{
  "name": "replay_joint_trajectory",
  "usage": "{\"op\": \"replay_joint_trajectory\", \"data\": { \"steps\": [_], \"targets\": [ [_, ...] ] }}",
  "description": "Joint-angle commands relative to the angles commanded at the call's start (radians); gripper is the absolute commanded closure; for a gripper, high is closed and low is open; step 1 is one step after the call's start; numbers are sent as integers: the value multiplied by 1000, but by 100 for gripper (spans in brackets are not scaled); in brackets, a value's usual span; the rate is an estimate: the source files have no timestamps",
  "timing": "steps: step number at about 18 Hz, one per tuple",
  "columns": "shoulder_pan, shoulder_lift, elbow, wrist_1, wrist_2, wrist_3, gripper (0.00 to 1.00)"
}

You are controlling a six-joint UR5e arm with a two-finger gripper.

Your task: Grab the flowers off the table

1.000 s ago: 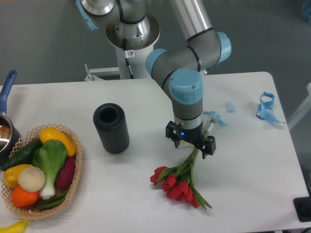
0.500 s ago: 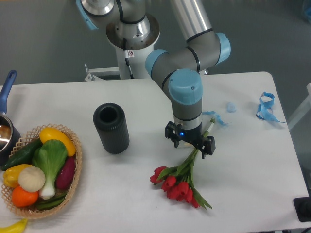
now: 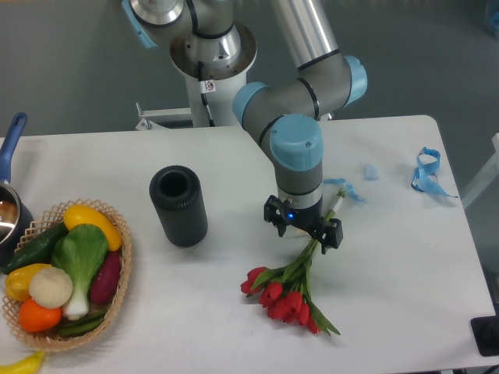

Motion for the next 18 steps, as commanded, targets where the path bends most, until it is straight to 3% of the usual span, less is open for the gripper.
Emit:
{"op": "replay_joint_trajectory", "data": {
  "steps": [2, 9, 12, 18],
  "targets": [
    [-2, -29, 0, -2, 2, 26, 0],
    [0, -34, -15, 2, 5, 29, 0],
    [2, -71, -11, 37, 5, 29, 0],
    [2, -94, -3, 43, 5, 41, 0]
  ]
}}
